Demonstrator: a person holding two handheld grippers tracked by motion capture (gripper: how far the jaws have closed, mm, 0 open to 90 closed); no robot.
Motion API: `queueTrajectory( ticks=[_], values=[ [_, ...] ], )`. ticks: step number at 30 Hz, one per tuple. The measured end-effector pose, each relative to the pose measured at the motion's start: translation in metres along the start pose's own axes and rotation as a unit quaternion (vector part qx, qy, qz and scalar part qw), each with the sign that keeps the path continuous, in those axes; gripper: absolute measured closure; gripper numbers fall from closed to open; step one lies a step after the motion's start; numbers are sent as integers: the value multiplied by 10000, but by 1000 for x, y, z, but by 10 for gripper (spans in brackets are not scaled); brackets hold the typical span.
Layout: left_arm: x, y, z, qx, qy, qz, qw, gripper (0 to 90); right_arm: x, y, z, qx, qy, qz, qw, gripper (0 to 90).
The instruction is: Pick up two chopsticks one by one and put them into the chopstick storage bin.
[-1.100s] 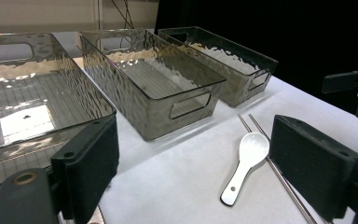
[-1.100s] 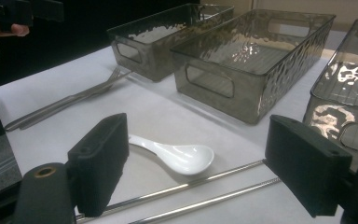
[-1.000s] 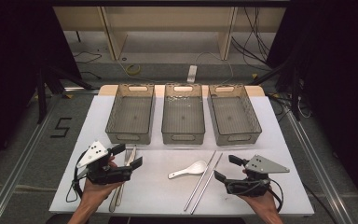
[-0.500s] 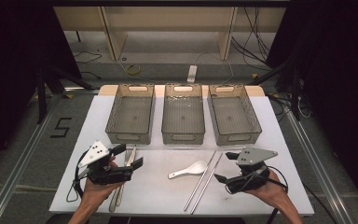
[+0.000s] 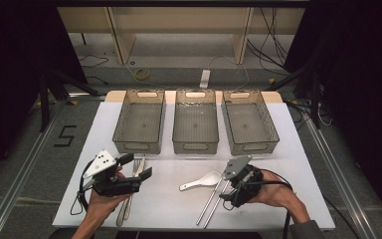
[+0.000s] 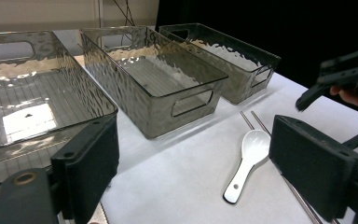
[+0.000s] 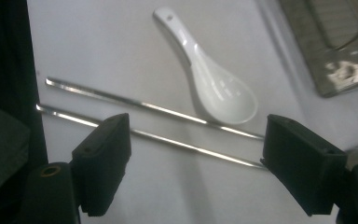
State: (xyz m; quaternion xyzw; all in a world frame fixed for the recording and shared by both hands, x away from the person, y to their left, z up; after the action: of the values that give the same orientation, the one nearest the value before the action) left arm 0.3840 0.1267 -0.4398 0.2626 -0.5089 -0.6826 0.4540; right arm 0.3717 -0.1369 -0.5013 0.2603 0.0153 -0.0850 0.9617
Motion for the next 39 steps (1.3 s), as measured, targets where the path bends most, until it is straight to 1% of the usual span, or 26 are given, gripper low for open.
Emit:
queueTrajectory(
  ticks=[2, 3, 4, 5, 6, 7, 8, 9, 10, 12, 15, 17, 24, 30, 31, 33, 36, 38, 39],
  values=[
    [0, 0, 0, 2, -7, 3, 10000, 153, 1, -4, -11, -315, 85, 41, 9995, 252],
    [0, 0, 0, -1, -13, 4, 10000, 153, 1, -4, -11, -315, 85, 41, 9995, 252],
    [0, 0, 0, 0, -13, 1, 10000, 154, 2, -4, -15, -375, 131, 91, 9992, 255],
    [0, 0, 0, 2, -11, -2, 10000, 153, 4, -5, -20, -502, 162, 139, 9985, 261],
    [1, 0, 0, 7, -10, -6, 10000, 153, 4, -5, -20, -502, 162, 139, 9985, 261],
    [0, 0, 0, 5, -7, -9, 10000, 153, 5, -6, -25, -617, 207, 139, 9978, 269],
    [0, 0, 0, -5, -3, -15, 10000, 153, 5, -6, -25, -617, 207, 139, 9978, 269],
    [0, 0, 0, -13, 1, -22, 10000, 153, 6, -7, -28, -673, 247, 151, 9973, 280],
    [0, 0, 0, -16, 6, -23, 10000, 153, 8, -8, -30, -732, 252, 113, 9969, 284],
    [-1, 0, 0, -8, 11, -22, 10000, 153, 9, -12, -33, -861, 335, 72, 9957, 291],
    [0, 0, 0, 0, 17, -23, 10000, 153, 10, -15, -36, -996, 364, 97, 9943, 315],
    [0, 0, 0, -1, 12, -26, 10000, 153, 10, -16, -37, -1039, 396, 77, 9938, 323],
    [0, 1, 0, 8, -9, -19, 10000, 153, 10, -16, -43, -1087, 528, 212, 9924, 331],
    [0, 1, 0, 6, -13, -23, 10000, 153, 7, -19, -48, -1208, 693, 261, 9899, 337],
    [0, 1, 0, 1, -11, -24, 10000, 153, 7, -19, -49, -1209, 697, 248, 9899, 336],
    [0, 1, 0, -1, -12, -19, 10000, 153, 8, -21, -51, -1288, 702, 283, 9888, 337],
    [0, 1, 0, -2, -13, -8, 10000, 154, 8, -21, -51, -1310, 737, 246, 9883, 344],
    [0, 1, 0, 1, -21, -11, 10000, 154, 9, -20, -52, -1281, 765, 228, 9885, 343],
    [0, 2, 0, 5, -27, -10, 10000, 154, 9, -21, -52, -1280, 778, 176, 9886, 342]
  ],
)
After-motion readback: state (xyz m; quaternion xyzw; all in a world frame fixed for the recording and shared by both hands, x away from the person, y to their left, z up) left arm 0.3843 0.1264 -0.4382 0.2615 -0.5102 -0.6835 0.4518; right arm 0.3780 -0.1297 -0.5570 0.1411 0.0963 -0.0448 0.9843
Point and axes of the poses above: each handheld gripper's, and its own axes: z roughly backward along the jaws, y roughly out of its top, x roughly to its right, the point moved 10 cm from there along -z, roughly forward along the jaws, and after that the axes turned 14 degrees about y, right-handed, at the moved point
